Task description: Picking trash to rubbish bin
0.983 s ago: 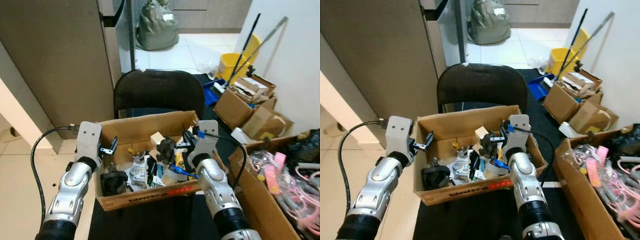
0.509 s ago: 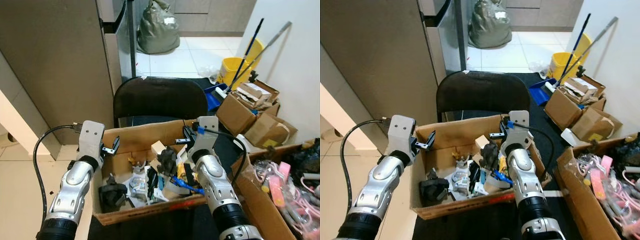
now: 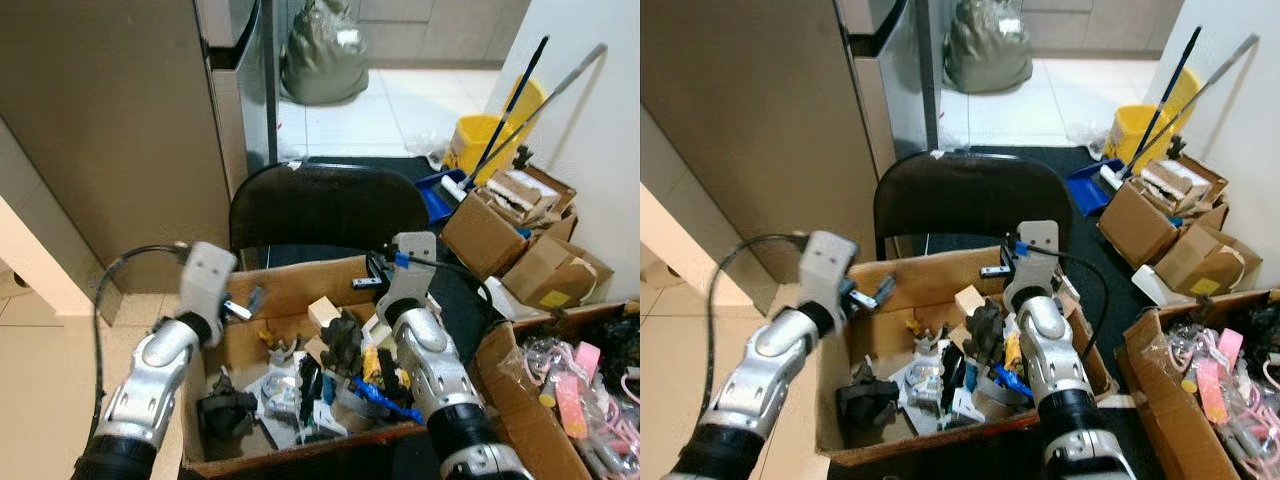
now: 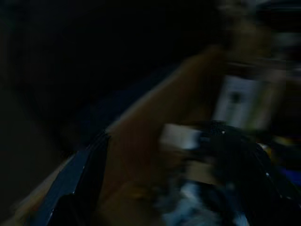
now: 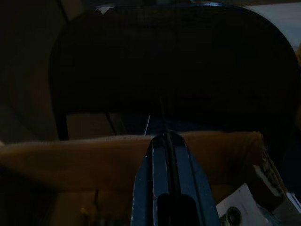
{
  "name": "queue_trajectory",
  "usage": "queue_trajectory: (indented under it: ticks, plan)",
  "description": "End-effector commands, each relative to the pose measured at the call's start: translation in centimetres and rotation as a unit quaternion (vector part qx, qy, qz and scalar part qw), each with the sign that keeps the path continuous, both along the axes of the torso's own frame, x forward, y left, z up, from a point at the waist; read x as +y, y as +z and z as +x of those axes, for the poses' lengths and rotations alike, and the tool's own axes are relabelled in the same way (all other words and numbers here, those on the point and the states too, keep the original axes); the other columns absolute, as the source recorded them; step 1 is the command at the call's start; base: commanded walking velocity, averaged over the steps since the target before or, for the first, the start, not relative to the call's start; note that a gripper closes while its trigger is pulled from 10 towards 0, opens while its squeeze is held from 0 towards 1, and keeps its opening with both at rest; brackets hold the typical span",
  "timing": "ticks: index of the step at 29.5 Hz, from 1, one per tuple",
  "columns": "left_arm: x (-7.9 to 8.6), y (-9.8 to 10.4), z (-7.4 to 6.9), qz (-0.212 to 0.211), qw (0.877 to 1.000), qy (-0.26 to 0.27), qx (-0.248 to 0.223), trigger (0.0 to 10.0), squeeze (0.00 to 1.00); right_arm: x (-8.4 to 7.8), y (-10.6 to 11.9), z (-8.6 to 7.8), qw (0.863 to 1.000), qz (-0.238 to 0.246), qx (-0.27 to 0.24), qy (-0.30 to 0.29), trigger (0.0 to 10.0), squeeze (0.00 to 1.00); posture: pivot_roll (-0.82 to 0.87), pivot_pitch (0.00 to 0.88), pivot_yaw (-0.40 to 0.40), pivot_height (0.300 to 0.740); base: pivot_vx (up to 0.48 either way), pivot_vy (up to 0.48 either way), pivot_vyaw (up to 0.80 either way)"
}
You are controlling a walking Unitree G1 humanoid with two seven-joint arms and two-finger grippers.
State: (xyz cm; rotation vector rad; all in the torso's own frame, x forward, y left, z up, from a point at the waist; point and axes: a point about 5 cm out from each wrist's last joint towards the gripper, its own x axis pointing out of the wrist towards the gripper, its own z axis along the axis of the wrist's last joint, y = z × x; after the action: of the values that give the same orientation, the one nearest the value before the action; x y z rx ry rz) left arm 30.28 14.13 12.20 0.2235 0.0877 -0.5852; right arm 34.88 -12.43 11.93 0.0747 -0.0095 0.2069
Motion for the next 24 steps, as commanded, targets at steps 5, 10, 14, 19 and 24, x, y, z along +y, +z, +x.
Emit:
queue_trajectory:
  ticks: [5, 10, 14, 19, 24]
  plan:
    - [-0.4, -1.3, -1.5, 0.03, 0.995, -0.073, 0.056, 10.0, 0.0, 1.4, -2.2, -0.3, 0.997, -0.018, 0.059, 0.043, 10.0, 0.0, 0.05, 0.114, 0.019, 0.74, 0.0, 0.0, 0.0]
    - [-0.4, -1.6, -2.2, 0.036, 0.99, -0.101, 0.087, 10.0, 0.0, 3.0, -1.9, 0.1, 0.996, -0.02, 0.052, 0.073, 10.0, 0.0, 0.06, 0.114, 0.015, 0.74, 0.0, 0.0, 0.0]
    - [-0.2, -1.6, -2.6, 0.044, 0.989, -0.107, 0.095, 10.0, 0.0, 3.2, -1.6, 0.3, 0.995, -0.02, 0.053, 0.076, 10.0, 0.0, 0.06, 0.119, 0.011, 0.74, 0.0, 0.0, 0.0]
    - [-0.2, -1.6, -2.6, 0.044, 0.989, -0.107, 0.095, 10.0, 0.0, 3.2, -1.6, 0.3, 0.995, -0.02, 0.053, 0.076, 10.0, 0.0, 0.06, 0.119, 0.011, 0.74, 0.0, 0.0, 0.0]
    - [-0.1, -1.6, -2.7, 0.042, 0.988, -0.11, 0.101, 10.0, 0.0, 3.3, -1.0, 0.3, 0.993, 0.061, 0.05, 0.087, 10.0, 1.0, 0.06, 0.12, 0.019, 0.74, 0.0, 0.0, 0.0]
